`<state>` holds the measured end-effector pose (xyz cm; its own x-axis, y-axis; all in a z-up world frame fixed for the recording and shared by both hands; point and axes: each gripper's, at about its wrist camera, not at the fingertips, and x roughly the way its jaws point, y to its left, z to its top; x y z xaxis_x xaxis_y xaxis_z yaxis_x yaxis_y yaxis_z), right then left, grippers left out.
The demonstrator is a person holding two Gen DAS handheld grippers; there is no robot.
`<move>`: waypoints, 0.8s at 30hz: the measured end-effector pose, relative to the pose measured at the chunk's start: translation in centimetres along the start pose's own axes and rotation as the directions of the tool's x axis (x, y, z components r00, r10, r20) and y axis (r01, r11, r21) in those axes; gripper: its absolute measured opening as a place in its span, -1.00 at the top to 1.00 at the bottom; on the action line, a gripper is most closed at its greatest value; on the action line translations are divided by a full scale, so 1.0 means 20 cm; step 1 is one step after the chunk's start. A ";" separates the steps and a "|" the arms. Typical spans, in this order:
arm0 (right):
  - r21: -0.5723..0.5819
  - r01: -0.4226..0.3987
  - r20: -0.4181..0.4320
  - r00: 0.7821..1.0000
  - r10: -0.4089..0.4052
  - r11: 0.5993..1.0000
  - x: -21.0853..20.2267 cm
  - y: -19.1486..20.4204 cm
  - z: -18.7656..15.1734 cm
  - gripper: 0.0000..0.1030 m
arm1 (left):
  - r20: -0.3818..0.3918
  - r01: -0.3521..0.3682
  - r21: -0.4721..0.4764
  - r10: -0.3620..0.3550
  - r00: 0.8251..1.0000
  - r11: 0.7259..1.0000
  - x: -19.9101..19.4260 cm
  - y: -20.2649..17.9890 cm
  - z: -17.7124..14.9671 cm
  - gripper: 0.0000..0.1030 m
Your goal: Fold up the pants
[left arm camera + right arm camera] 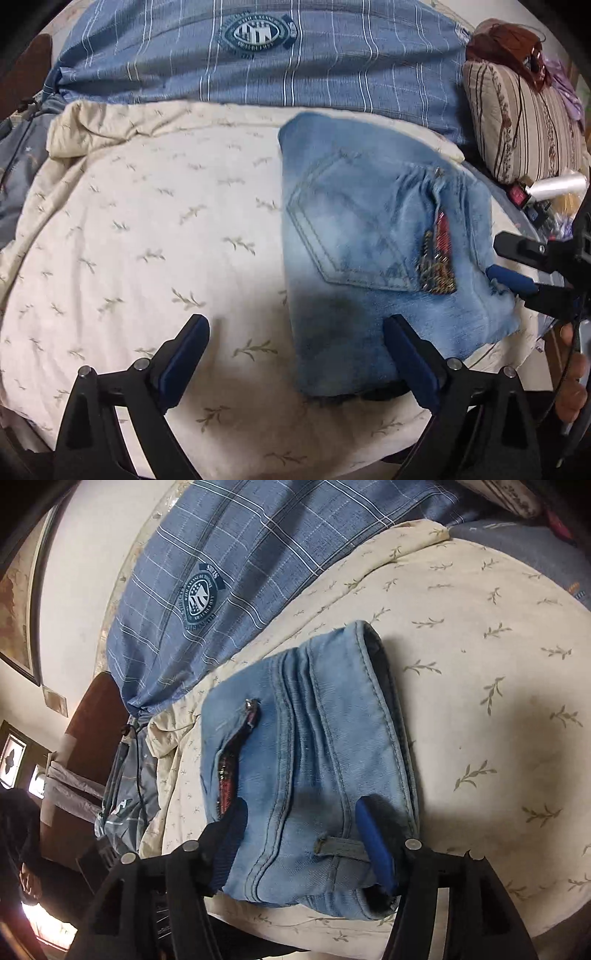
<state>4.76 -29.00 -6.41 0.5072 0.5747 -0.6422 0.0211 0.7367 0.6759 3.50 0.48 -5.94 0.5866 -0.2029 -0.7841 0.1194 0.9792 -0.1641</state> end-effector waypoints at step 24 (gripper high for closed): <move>-0.106 -0.102 -0.032 0.995 0.099 0.989 0.02 0.02 -0.11 -0.42 | 0.004 -0.009 -0.097 0.010 1.000 0.995 -0.05 0.10 0.06 -0.88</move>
<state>3.01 -27.69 -7.17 0.4792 0.6560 -0.5831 -0.1219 0.7077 0.6959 4.14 2.60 -4.76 0.5907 -0.1932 -0.7834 0.0359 0.9762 -0.2137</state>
